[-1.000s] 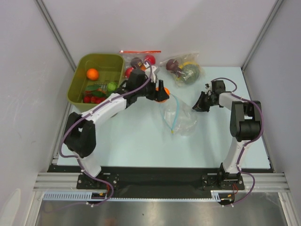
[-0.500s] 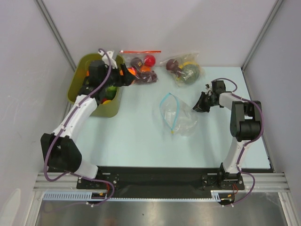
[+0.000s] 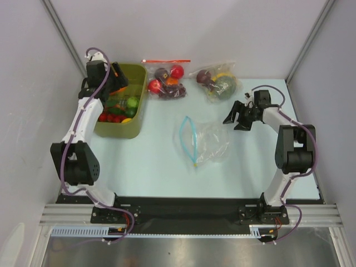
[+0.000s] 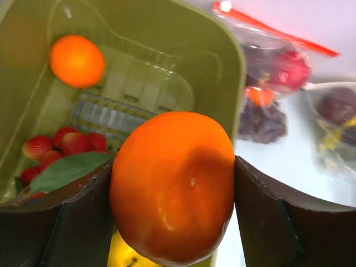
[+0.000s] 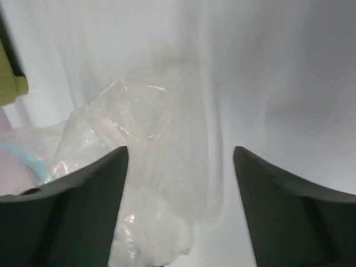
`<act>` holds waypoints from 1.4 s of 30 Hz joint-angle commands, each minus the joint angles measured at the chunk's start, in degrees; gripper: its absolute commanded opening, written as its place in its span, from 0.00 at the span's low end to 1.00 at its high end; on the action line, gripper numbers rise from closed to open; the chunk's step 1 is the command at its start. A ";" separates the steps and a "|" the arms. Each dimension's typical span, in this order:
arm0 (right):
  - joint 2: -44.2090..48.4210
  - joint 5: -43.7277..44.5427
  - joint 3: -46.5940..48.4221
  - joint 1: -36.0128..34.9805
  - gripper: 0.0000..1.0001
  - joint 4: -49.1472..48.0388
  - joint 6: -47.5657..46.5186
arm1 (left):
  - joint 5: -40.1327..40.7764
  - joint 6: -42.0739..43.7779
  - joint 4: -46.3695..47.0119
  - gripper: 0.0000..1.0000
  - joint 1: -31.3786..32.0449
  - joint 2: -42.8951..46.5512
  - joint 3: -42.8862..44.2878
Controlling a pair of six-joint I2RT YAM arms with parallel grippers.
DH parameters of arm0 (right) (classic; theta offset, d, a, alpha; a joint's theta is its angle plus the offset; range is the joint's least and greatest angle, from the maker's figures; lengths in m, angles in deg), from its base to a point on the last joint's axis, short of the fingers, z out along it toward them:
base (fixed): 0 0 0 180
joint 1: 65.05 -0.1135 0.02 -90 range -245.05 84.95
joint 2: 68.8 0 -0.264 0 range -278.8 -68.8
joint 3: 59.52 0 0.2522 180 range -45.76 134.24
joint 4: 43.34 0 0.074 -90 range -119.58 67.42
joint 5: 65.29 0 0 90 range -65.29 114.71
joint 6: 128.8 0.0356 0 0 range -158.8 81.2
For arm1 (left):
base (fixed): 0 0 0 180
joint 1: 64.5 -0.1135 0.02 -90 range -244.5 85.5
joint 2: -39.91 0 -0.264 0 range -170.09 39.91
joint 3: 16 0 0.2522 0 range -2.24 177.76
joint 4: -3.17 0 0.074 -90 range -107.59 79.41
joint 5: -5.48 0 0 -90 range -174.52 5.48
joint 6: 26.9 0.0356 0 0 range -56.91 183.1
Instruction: Open the zip-top bag and remove the fake food
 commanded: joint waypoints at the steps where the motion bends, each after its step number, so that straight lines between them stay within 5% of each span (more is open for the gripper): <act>1: 4.92 0.59 3.53 -0.01 0.85 1.21 -2.87 | 6.04 2.10 -3.26 0.00 -1.04 -4.85 7.41; 5: 8.08 2.52 4.85 -0.54 0.91 2.97 -4.99 | 9.56 2.20 -5.11 0.13 -1.48 -11.09 12.44; 6: 9.48 2.70 5.02 -0.72 1.00 3.06 -5.25 | 9.82 2.02 -5.47 0.26 -1.75 -13.54 13.32; 8: 11.07 3.23 5.03 -0.89 1.00 3.06 -5.69 | 9.91 1.58 -6.34 0.57 -2.10 -15.57 15.69; 9: 11.77 3.32 4.94 -0.98 1.00 3.06 -5.69 | 10.00 1.58 -7.22 0.85 -2.19 -16.98 16.31; 11: 13.53 3.32 4.76 -0.98 0.99 2.80 -5.96 | 9.91 1.66 -7.32 0.99 -2.19 -17.69 17.11; 22: 15.56 4.11 5.29 -0.98 1.00 1.39 -5.96 | 8.68 3.51 -7.32 1.00 -2.10 -14.19 13.08; 42: 20.65 9.30 5.47 -0.81 1.00 0.16 -6.66 | 14.30 6.85 -9.69 1.00 7.47 10.16 -5.38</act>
